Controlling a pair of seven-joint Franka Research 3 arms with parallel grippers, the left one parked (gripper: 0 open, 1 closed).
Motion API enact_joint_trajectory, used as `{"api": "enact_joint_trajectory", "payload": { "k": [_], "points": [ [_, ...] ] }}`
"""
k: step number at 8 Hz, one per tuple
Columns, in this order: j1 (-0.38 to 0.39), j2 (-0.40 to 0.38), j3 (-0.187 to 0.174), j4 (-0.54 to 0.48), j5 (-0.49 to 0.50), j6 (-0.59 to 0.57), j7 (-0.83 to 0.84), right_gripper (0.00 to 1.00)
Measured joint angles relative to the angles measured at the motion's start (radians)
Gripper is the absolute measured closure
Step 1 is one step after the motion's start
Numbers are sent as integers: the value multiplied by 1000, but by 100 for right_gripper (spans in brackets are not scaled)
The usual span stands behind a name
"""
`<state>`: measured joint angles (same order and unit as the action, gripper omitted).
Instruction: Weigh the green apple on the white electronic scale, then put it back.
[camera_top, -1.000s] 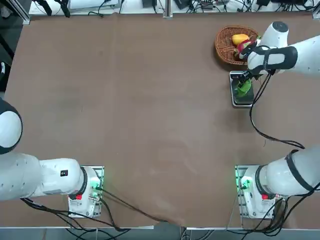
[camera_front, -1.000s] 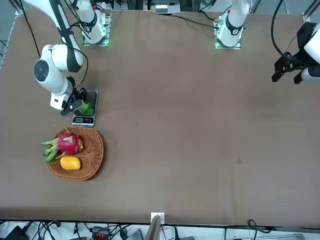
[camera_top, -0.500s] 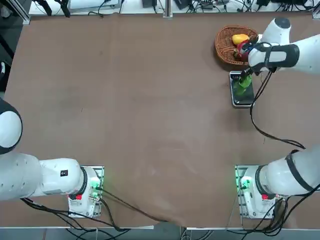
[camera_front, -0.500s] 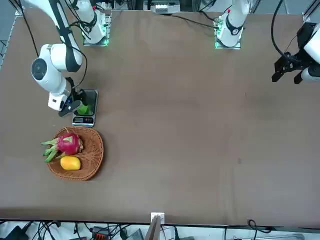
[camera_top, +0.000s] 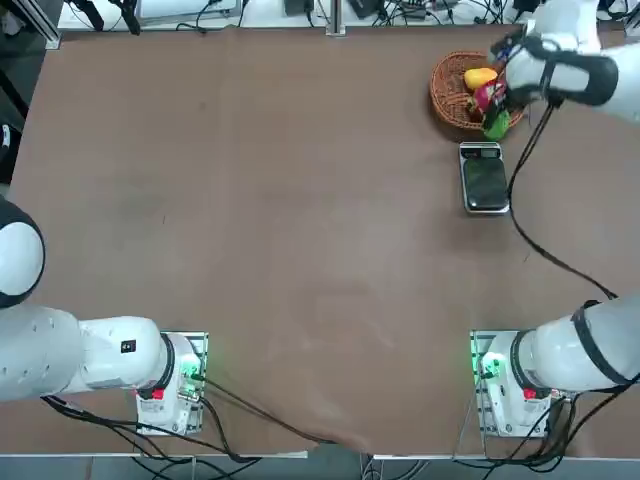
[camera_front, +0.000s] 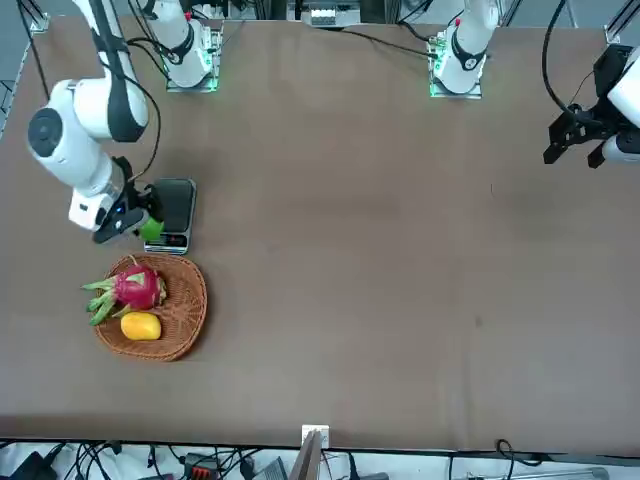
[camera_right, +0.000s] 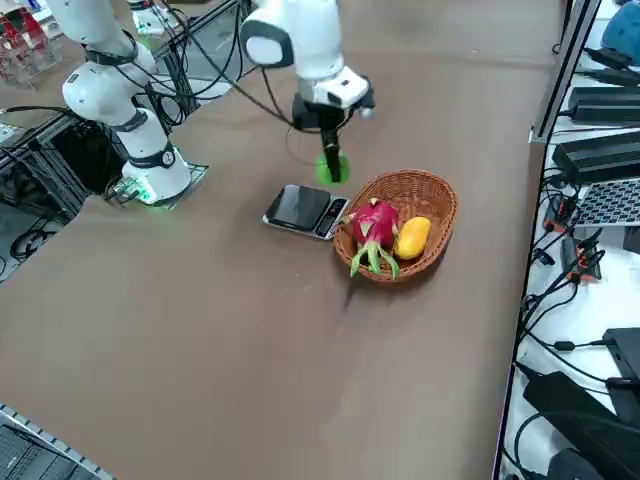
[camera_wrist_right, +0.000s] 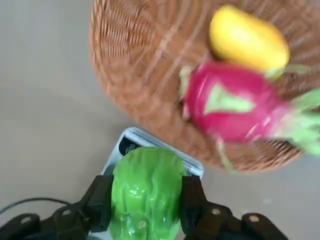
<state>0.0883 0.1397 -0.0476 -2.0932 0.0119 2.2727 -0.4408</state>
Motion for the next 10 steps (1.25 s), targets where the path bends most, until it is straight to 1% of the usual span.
{"api": "enact_joint_trajectory", "payload": {
  "k": [2, 5, 7, 10],
  "points": [
    [5, 122, 1, 185, 5, -36, 9, 31],
    [40, 345, 5, 398, 5, -36, 54, 31],
    [72, 435, 6, 483, 5, -36, 65, 31],
    [84, 522, 5, 561, 5, -36, 70, 31]
  ]
}}
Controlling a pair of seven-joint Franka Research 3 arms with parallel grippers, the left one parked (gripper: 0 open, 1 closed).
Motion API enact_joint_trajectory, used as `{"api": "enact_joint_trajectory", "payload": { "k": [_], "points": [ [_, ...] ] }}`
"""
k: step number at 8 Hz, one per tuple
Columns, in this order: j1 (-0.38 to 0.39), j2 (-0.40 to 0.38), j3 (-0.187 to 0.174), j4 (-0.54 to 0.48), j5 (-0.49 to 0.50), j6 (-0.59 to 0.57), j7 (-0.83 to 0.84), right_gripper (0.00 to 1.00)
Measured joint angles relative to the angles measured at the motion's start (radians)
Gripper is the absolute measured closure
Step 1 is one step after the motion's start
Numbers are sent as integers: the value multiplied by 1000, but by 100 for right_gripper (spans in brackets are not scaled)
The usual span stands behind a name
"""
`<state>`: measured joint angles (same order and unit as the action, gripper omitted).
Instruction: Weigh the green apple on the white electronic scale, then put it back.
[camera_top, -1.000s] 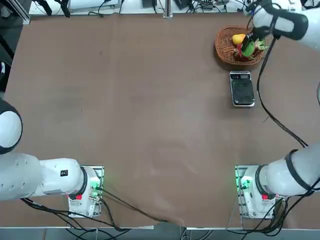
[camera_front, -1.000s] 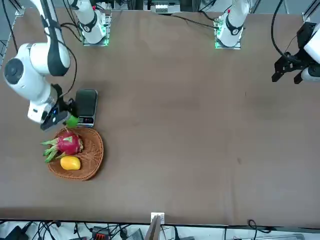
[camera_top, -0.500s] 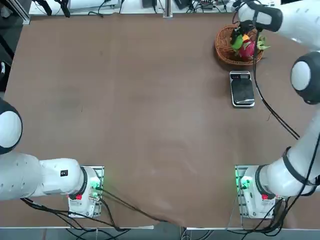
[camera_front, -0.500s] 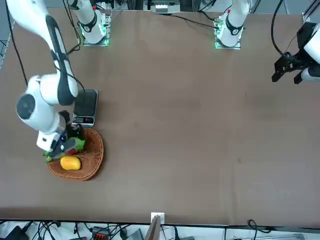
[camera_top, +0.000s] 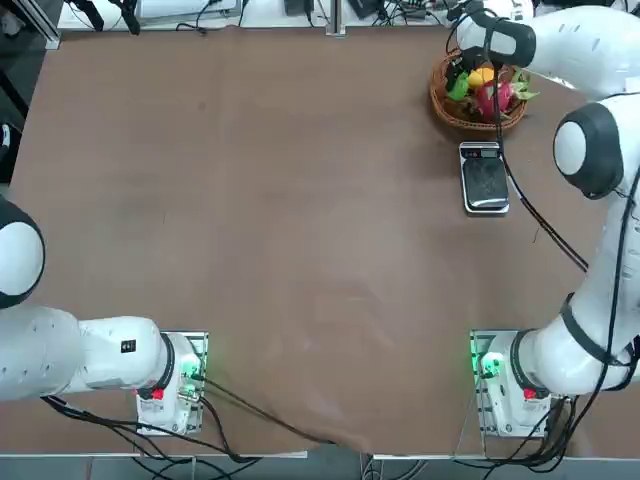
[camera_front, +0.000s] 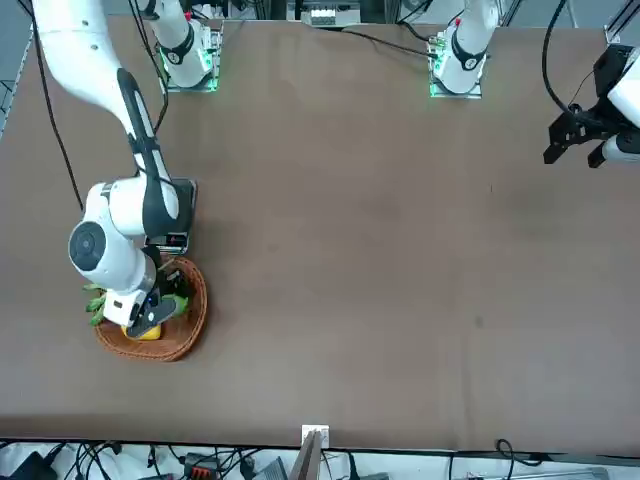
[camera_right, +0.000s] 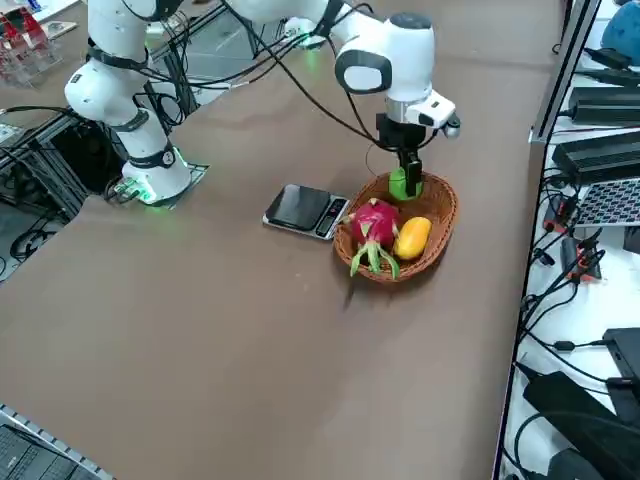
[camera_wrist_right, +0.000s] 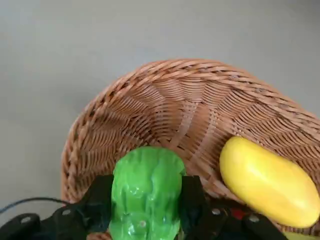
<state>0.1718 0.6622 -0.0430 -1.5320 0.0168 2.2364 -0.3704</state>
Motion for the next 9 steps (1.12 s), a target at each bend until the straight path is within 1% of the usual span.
{"api": "enact_joint_trajectory", "payload": {
  "k": [2, 5, 7, 8, 9],
  "points": [
    [0, 30, -2, 14, 0, 0, 0, 31],
    [-1, 45, -3, 14, 0, 0, 1, 32],
    [-1, 55, -3, 14, 0, 0, 1, 30],
    [-1, 55, -3, 16, 0, 0, 1, 17],
    [-1, 54, -3, 21, 0, 0, 1, 1]
  ]
}}
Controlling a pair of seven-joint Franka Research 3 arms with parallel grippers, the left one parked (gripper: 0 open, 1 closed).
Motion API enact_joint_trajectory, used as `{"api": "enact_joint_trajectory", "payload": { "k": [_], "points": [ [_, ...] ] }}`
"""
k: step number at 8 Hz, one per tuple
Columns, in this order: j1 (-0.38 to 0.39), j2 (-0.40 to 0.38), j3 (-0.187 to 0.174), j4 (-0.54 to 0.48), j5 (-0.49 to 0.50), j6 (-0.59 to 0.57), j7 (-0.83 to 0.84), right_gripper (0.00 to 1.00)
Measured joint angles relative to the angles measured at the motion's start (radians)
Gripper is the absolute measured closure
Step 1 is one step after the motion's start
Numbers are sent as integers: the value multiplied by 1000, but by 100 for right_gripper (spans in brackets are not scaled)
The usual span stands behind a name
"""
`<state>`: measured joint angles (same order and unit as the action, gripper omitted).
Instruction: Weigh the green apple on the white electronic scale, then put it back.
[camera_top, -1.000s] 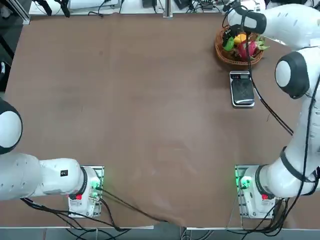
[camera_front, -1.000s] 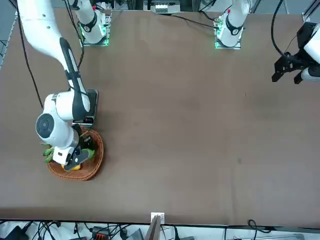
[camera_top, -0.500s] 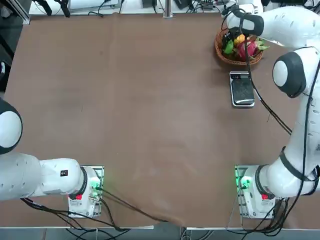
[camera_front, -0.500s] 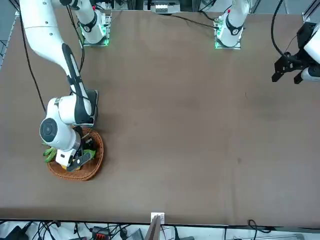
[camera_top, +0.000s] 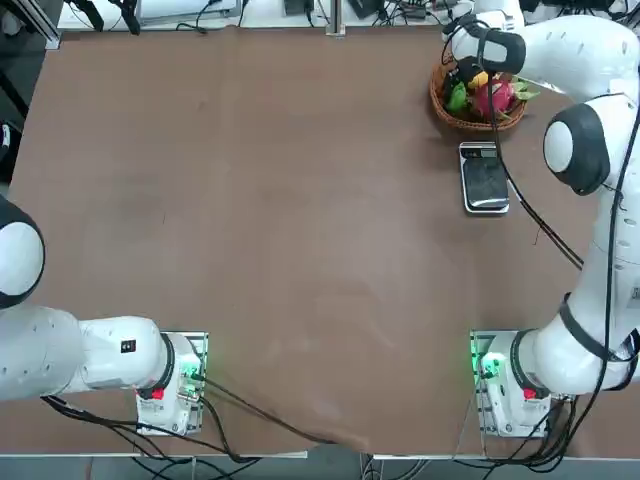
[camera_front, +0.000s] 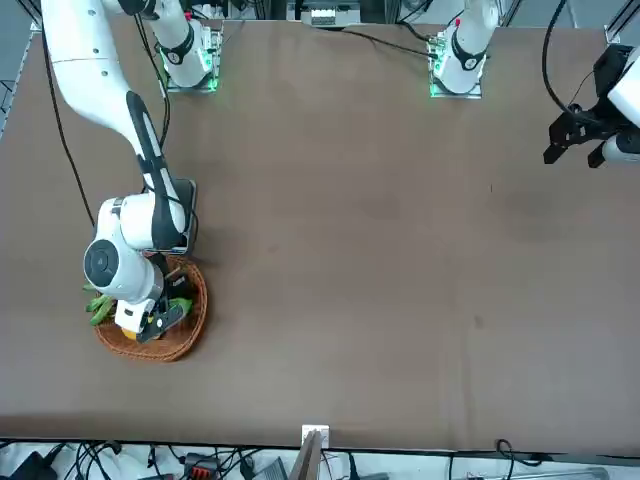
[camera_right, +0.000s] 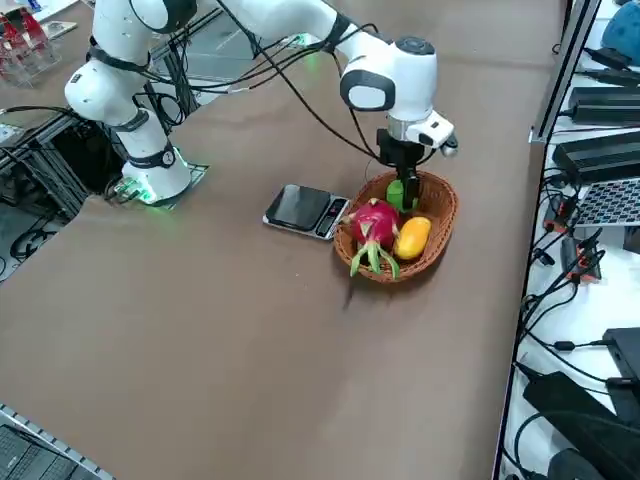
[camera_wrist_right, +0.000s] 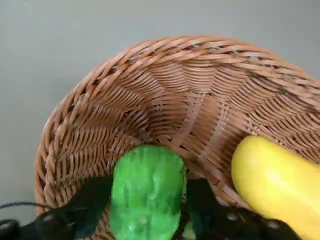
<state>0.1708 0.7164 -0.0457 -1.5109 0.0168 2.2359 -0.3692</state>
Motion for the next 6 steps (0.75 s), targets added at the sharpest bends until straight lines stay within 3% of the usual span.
{"api": "enact_joint_trajectory", "payload": {
  "k": [3, 6],
  "points": [
    [-3, -57, -5, 39, 0, -66, 0, 0],
    [-3, -217, -6, 49, 0, -185, 42, 0]
  ]
}}
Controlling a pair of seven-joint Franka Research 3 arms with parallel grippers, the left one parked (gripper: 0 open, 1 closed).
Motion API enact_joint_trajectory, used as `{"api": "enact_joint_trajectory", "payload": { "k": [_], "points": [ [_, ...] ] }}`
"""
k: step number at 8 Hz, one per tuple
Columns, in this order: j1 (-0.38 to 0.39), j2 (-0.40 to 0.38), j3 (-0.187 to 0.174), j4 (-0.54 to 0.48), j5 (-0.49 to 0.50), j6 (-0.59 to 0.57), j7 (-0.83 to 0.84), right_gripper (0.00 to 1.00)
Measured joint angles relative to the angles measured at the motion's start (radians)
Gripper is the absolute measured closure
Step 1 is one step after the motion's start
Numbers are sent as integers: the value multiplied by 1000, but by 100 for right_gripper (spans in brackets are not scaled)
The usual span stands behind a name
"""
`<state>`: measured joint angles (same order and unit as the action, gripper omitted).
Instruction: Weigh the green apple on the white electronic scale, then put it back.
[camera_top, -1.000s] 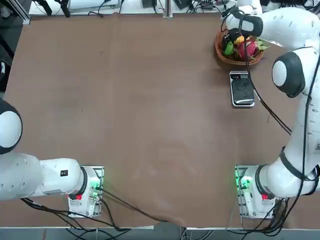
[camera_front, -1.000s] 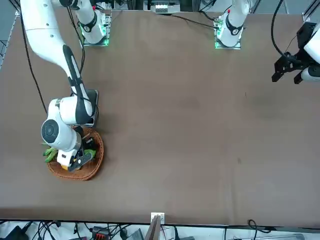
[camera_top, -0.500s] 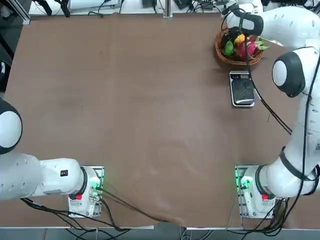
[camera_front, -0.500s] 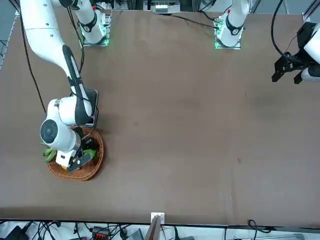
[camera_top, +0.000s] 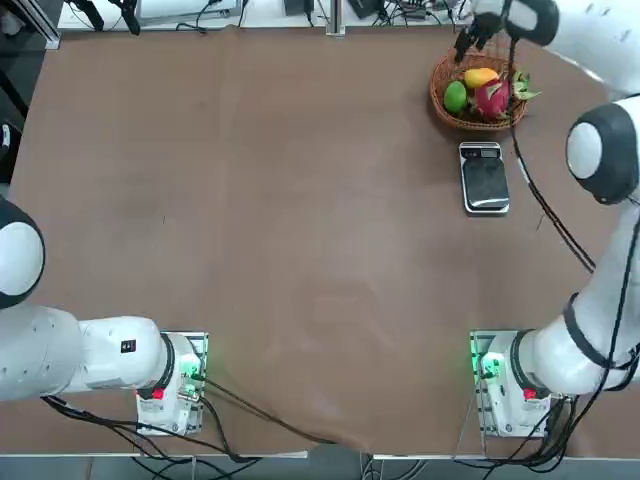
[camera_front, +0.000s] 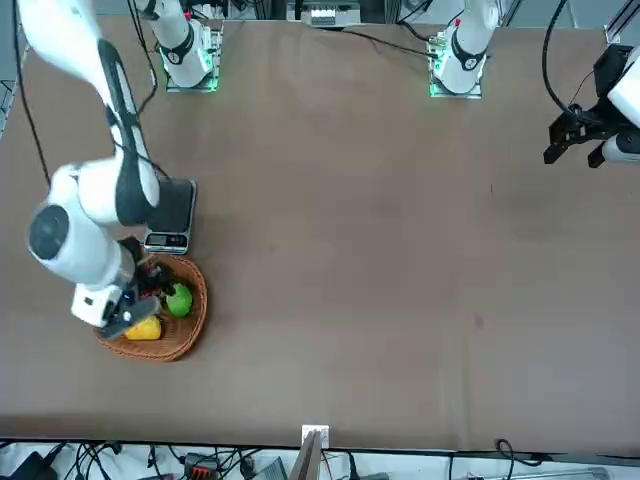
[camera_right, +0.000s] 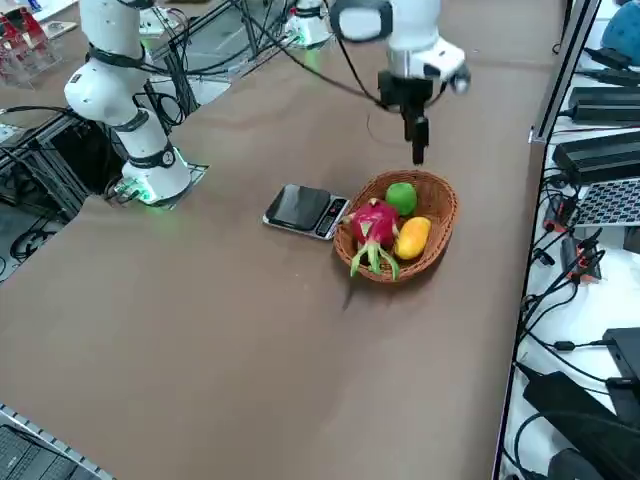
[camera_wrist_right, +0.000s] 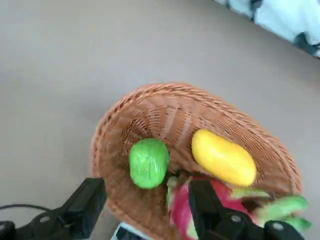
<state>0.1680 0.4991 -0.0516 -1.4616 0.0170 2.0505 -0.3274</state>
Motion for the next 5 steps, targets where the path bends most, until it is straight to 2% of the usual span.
{"api": "enact_joint_trajectory", "payload": {
  "k": [5],
  "points": [
    [5, -278, 3, 4, 0, -334, 264, 0]
  ]
}}
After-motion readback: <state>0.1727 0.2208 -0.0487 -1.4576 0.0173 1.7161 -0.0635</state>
